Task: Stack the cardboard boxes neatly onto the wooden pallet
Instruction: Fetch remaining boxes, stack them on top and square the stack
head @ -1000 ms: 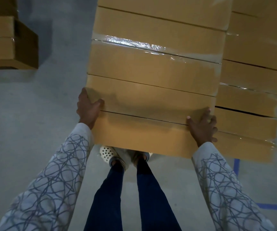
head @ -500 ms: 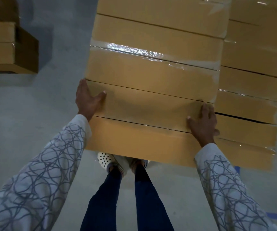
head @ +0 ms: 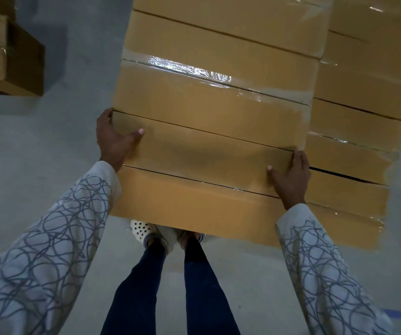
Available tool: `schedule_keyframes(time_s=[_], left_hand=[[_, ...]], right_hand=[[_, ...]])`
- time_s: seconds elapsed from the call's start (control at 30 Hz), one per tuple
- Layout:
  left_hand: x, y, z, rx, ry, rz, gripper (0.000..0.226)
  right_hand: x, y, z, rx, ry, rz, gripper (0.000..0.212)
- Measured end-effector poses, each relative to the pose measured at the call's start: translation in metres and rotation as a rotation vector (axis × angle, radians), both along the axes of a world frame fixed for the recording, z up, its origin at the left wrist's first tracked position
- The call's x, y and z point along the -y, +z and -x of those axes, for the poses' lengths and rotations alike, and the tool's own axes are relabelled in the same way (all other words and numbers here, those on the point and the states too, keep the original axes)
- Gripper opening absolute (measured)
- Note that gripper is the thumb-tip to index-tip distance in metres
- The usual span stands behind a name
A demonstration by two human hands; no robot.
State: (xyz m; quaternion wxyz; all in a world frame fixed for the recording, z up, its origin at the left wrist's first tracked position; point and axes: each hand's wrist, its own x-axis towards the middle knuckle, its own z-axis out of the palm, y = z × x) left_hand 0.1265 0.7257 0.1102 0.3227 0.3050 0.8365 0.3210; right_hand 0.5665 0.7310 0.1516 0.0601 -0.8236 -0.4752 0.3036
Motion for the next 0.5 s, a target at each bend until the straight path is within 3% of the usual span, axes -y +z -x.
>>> schedule_keyframes(time_s=[0.5], left_hand=[[-0.003, 0.001, 0.0, -0.003, -0.033, -0.029, 0.089]], right_hand=[[-0.009, -0.017, 0.001, 0.008, -0.103, -0.053, 0.094]])
